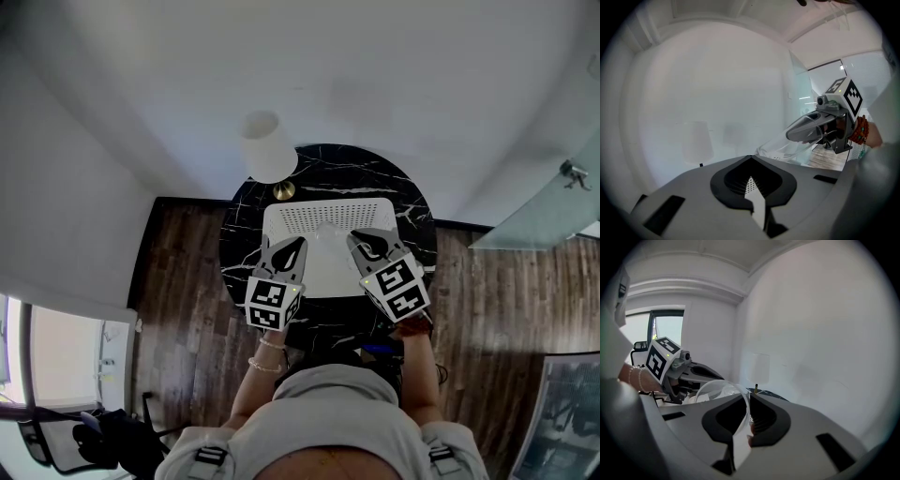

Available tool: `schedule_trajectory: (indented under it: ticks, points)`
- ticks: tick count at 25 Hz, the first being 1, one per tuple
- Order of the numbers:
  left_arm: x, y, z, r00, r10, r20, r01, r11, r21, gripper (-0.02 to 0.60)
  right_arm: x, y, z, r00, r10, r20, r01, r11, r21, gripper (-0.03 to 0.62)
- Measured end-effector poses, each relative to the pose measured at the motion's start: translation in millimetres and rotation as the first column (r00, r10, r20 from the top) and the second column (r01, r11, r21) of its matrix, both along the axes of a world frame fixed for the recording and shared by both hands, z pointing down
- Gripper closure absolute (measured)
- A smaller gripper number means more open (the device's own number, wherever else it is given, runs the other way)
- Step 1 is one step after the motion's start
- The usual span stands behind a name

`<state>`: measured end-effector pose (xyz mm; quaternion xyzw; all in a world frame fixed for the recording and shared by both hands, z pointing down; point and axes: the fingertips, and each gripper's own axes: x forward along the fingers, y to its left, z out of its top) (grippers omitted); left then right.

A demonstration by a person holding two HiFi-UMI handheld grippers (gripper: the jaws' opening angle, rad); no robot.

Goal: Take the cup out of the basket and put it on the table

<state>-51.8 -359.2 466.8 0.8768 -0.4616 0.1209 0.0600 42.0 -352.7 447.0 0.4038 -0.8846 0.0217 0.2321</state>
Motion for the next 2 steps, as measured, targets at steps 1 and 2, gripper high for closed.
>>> schedule_trajectory:
  ticks: [1, 2]
  points:
    - [0.2, 0.4, 0.2, 1.000, 0.000, -0.001, 0.000, 1.000, 0.000, 0.577, 0.2, 0.4, 0.5, 1.000, 0.000, -0.001, 0.000, 1.000, -0.001, 0.566]
    - [0.4, 0.8, 0.3, 1.000, 0.000, -0.001, 0.000, 1.000, 0.000, 0.577, 0.3, 0.9, 0.9, 1.000, -0.001, -0.002, 0.001, 1.000, -0.002, 0.566]
